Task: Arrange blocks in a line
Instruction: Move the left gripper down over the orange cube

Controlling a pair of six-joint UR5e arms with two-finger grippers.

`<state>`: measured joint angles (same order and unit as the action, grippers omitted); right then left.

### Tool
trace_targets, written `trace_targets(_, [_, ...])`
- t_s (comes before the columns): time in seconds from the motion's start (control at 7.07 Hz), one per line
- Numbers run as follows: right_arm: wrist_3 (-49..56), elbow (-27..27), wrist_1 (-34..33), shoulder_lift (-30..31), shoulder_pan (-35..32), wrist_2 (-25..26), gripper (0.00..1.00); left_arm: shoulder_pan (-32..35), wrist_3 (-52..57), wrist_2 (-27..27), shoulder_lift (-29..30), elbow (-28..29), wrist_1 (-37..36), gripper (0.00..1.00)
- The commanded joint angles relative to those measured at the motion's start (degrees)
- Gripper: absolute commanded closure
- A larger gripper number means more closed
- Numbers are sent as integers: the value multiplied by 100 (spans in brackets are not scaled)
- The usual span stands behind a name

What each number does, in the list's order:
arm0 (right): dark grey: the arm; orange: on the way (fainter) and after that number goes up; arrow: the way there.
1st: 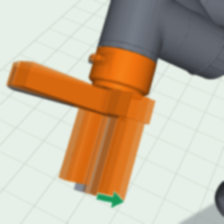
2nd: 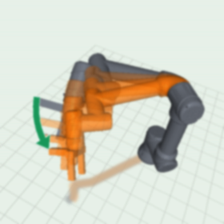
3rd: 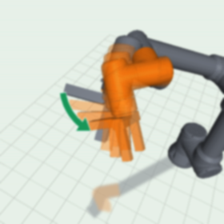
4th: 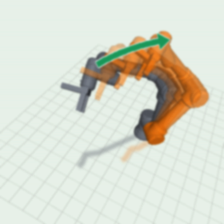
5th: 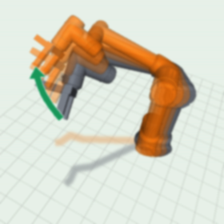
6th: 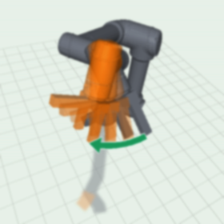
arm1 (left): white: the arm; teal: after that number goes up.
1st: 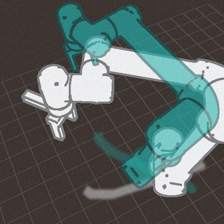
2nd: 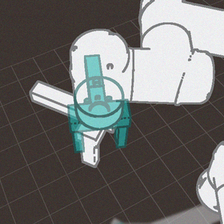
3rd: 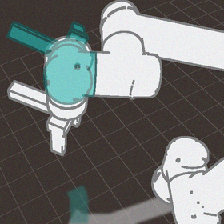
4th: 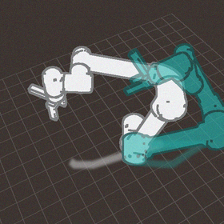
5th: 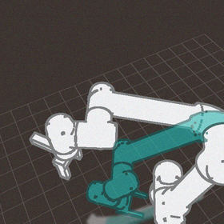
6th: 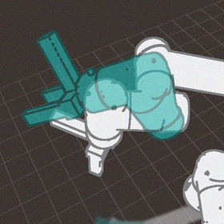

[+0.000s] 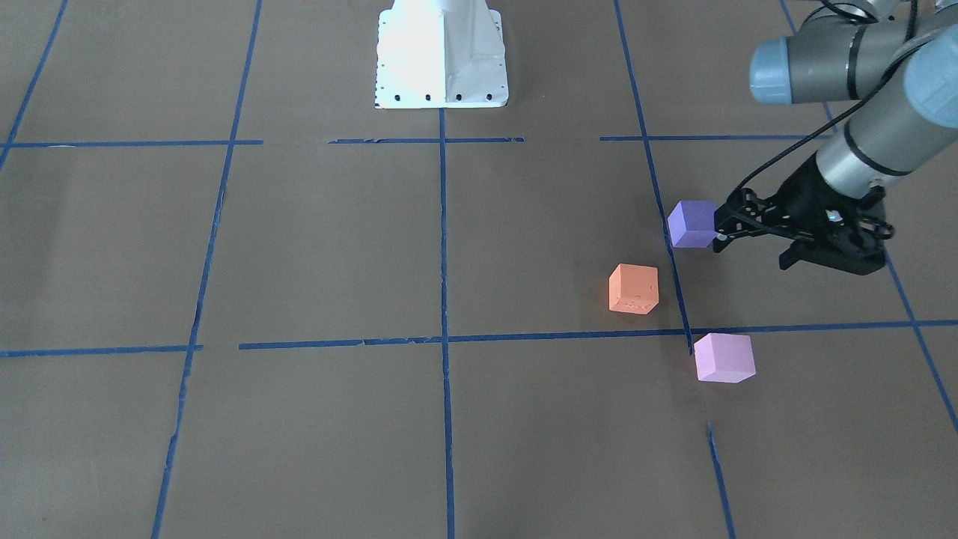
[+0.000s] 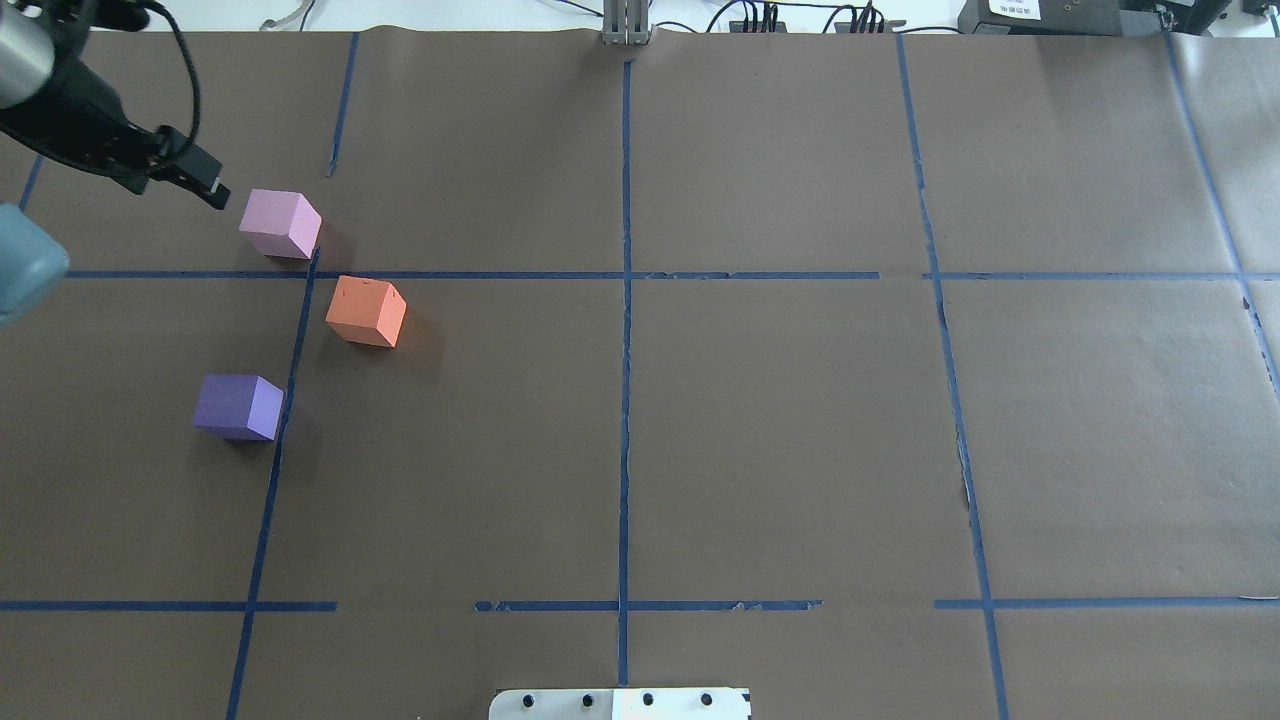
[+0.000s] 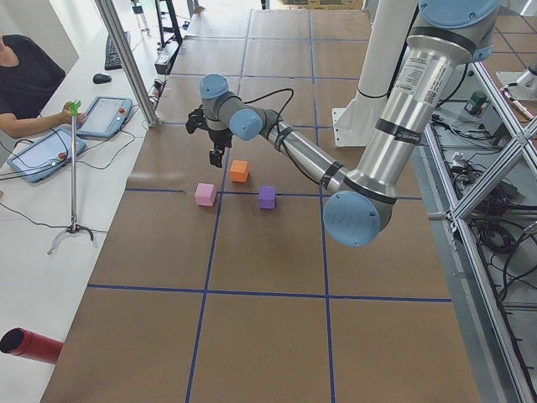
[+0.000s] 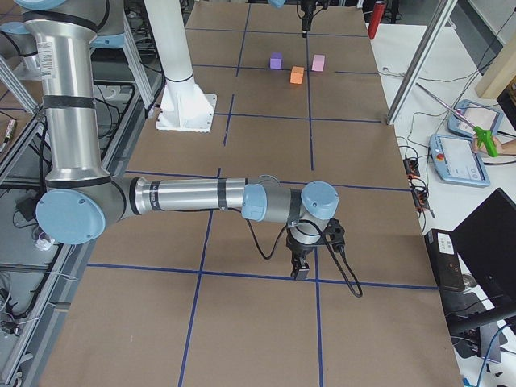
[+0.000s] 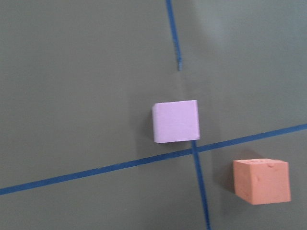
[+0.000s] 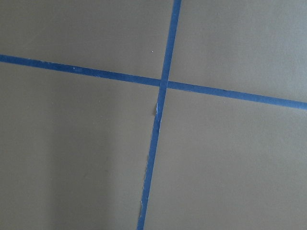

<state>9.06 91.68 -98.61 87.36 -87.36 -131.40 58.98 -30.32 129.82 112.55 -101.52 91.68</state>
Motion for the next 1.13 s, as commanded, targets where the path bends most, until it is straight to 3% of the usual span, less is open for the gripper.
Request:
trace_targets(0.0, [-1,-1,0,0,0,0,0,-552,-367,-105,205,350,217,0])
trace_targets(0.42, [-1,-1,0,0,0,0,0,-862,-1220,-105,224,905,1095,0])
trace_targets(0.99, [-1,-1,0,0,0,0,0,-1073,-1625,-106,373,1239,1159,0])
